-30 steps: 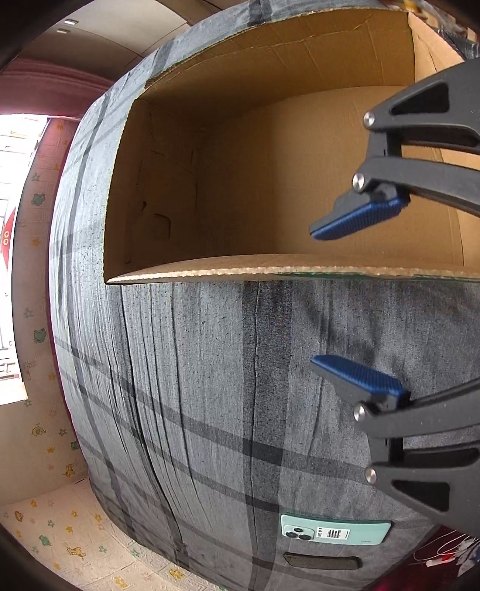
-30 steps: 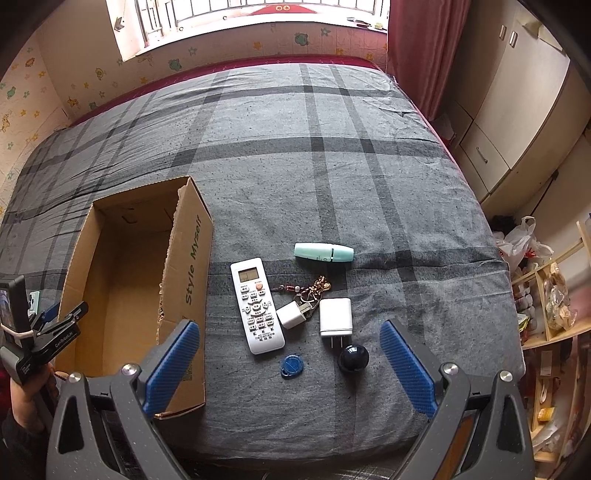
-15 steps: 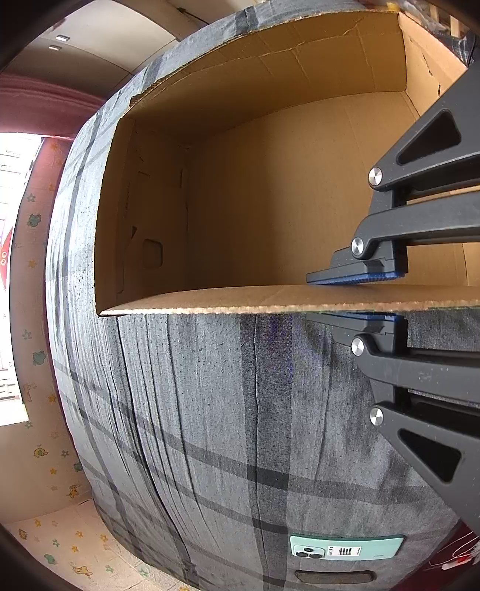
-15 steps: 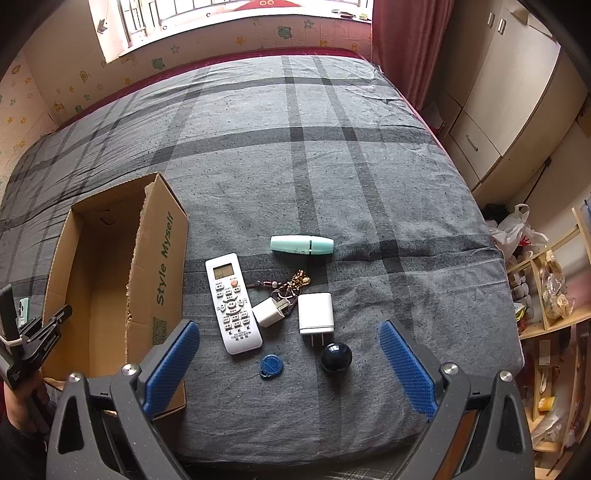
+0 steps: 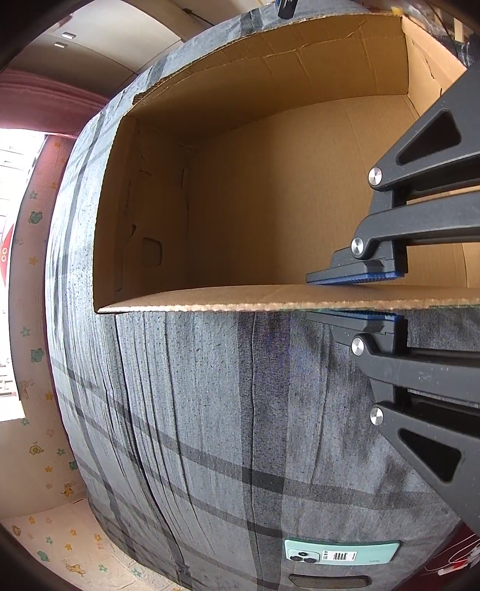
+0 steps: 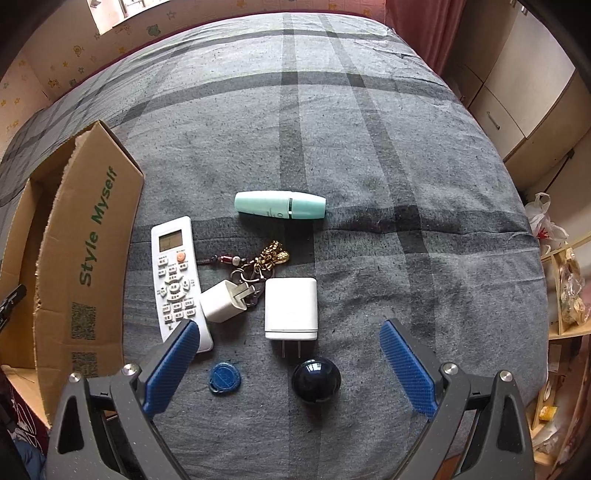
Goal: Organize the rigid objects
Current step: 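Lower the right tool onto the large white charger and close it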
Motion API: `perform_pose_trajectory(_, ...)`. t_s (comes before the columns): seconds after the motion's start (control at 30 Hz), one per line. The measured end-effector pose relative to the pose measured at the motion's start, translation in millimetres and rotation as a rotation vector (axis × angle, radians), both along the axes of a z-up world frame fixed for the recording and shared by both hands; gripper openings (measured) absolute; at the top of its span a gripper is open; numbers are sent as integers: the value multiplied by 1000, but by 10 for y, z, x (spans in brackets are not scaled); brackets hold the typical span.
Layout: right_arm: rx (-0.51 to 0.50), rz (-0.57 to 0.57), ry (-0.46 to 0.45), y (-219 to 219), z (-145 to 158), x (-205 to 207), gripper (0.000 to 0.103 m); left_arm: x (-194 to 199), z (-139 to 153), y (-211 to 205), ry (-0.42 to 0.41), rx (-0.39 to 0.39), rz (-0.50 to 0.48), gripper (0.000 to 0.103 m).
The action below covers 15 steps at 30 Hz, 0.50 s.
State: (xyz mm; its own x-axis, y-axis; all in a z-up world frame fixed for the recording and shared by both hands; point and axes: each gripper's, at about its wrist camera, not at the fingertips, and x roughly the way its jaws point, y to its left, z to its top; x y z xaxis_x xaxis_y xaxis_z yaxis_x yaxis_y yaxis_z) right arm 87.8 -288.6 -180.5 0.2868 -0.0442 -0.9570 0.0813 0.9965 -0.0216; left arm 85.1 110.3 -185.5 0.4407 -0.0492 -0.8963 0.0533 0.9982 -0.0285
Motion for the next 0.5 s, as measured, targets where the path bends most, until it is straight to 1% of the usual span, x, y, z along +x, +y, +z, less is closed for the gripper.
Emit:
perform_pose_trajectory(0.27, 3, 20, 61, -127, -398, 140, 100, 2, -7, -3, 2, -1, 6, 13)
perform_pose_trajectory(0.47, -4, 21, 90, -179, -565, 214, 99, 14, -12, -6, 8, 6, -3, 13)
perform_pose_trajectory(0.5, -1, 23, 94, -176, -581, 226, 97, 19, -13, -10, 9, 11, -6, 13)
